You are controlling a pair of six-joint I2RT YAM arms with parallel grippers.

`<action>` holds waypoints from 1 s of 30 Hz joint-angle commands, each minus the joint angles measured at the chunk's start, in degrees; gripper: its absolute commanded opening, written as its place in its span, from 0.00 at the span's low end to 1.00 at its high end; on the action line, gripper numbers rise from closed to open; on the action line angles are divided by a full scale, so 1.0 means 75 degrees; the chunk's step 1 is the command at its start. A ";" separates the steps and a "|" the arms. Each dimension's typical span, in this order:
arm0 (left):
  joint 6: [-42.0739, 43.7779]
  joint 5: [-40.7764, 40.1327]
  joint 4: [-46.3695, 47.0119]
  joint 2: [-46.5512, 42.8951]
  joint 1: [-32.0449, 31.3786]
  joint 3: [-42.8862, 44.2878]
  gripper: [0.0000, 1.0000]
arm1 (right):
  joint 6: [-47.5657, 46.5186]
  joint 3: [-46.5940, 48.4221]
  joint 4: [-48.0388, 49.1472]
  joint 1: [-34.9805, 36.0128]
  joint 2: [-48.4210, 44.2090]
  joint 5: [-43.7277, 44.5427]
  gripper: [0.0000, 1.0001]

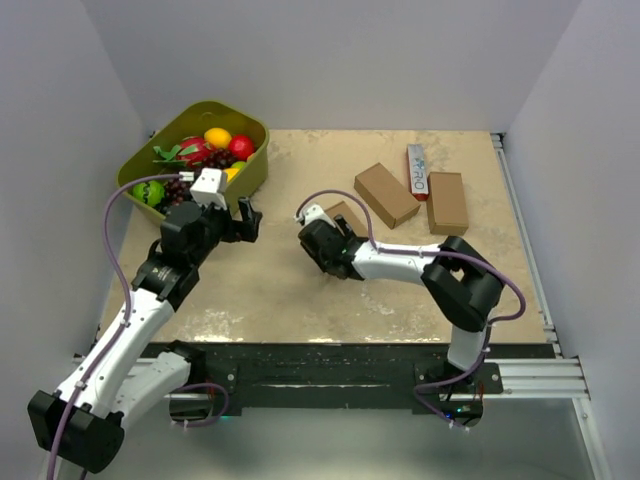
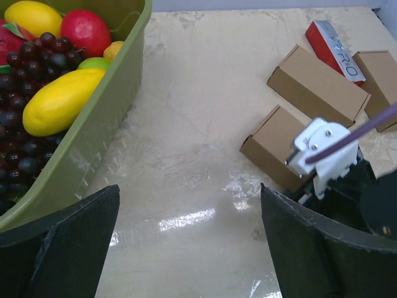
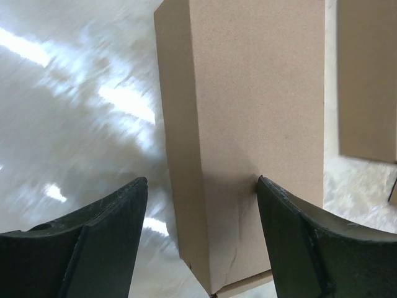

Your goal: Fold the paper box

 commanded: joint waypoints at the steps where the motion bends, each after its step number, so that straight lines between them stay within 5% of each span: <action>1: 0.0258 0.0246 0.0392 -0.0084 0.0227 -0.0163 1.00 | -0.1002 0.0776 0.0080 -0.0762 0.0630 -0.0717 0.76; 10: 0.0376 0.0620 0.0404 -0.0002 0.0461 -0.0233 0.99 | -0.1600 0.1048 0.0313 -0.1783 0.0504 -0.1326 0.86; 13: 0.0329 0.0819 0.0497 -0.0013 0.0695 -0.0257 1.00 | -0.1367 0.0967 0.0524 -0.1783 -0.0163 -0.1466 0.99; 21: 0.0199 0.1535 0.0814 -0.0177 0.1446 -0.0432 1.00 | -0.0560 0.0381 0.0653 -0.2087 -0.2644 -0.2229 0.99; 30: 0.0387 0.0751 0.0978 -0.0692 0.1446 -0.0456 1.00 | 0.0181 -0.0861 0.0712 -0.2685 -0.5156 -0.2897 0.99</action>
